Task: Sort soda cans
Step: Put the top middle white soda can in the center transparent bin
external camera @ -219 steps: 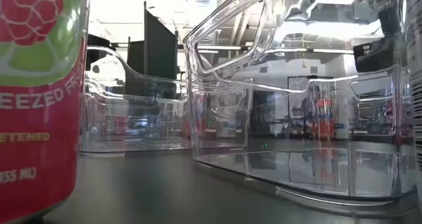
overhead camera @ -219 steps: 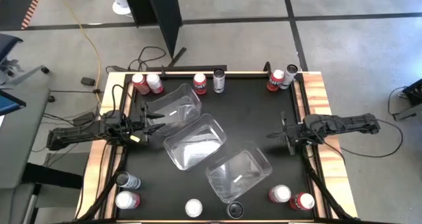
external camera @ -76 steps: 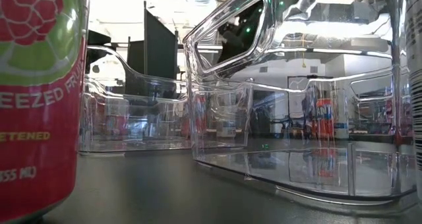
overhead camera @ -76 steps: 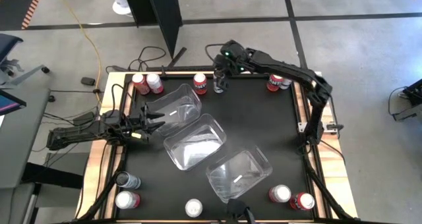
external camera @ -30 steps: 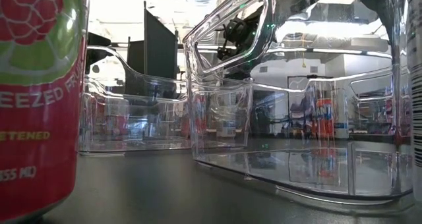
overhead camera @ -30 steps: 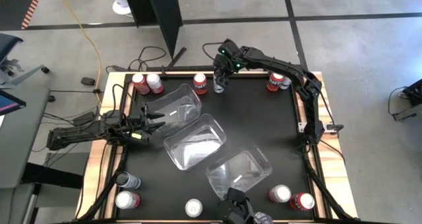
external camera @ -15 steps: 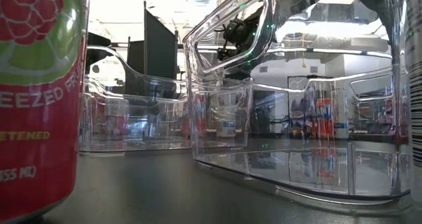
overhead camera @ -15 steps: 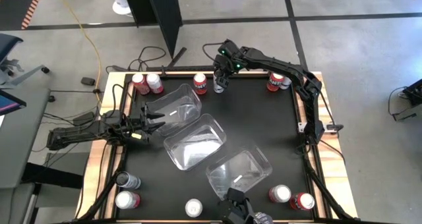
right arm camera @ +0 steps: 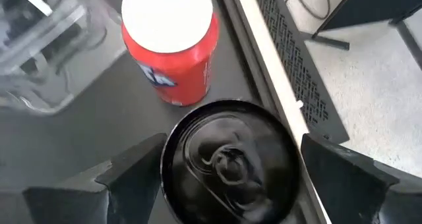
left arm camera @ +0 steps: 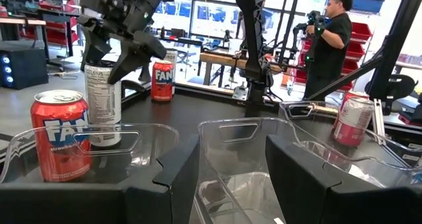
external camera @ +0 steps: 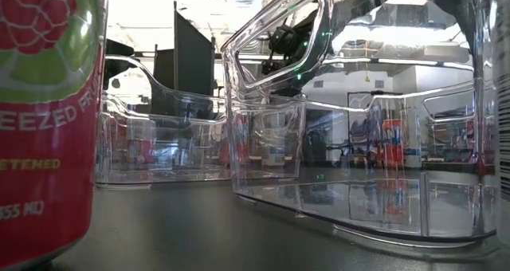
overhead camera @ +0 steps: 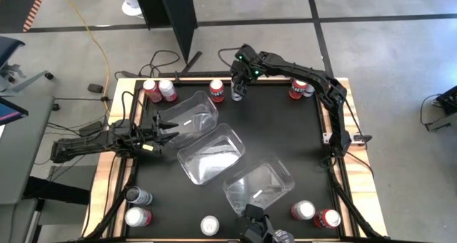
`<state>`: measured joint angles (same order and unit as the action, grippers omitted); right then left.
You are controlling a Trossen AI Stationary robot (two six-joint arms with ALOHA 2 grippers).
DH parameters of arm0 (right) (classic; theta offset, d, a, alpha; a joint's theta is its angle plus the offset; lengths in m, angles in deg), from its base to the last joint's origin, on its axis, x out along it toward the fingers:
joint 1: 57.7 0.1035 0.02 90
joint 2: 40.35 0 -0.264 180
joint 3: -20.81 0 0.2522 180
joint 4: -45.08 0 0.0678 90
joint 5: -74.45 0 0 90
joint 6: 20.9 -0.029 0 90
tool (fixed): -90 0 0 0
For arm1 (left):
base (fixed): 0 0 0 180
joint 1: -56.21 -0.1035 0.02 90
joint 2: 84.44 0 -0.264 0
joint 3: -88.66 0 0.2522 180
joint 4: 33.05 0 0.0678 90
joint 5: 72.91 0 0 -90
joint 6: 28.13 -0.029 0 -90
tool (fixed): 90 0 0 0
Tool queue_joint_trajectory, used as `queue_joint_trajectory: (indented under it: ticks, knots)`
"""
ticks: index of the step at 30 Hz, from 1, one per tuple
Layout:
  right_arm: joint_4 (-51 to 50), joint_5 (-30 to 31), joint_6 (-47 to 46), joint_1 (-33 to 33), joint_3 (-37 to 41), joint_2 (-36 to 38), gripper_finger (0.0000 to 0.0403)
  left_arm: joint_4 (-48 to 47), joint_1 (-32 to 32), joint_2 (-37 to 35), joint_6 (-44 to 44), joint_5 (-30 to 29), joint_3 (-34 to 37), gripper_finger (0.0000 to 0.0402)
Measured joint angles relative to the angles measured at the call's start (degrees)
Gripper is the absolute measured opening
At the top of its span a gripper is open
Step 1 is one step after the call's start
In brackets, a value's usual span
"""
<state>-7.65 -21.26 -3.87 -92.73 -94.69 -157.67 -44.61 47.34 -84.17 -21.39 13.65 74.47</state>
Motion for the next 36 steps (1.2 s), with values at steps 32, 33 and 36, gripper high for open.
queue_joint_trajectory:
  ticks: [32,33,36]
  knots:
    - [1.69,0.83,0.46,0.84,-0.48,-1.11,0.0278,0.0,-0.01,-0.02,-0.11,0.0,0.0,0.0169]
    - [1.69,0.84,0.54,0.88,-0.5,-1.11,0.0277,0.0,0.0,-0.02,-0.11,0.0,0.0,0.0169]
    - [1.63,1.07,0.63,1.22,-0.52,-1.09,0.027,0.0,-0.01,-0.02,-0.11,0.0,0.0,0.0169]
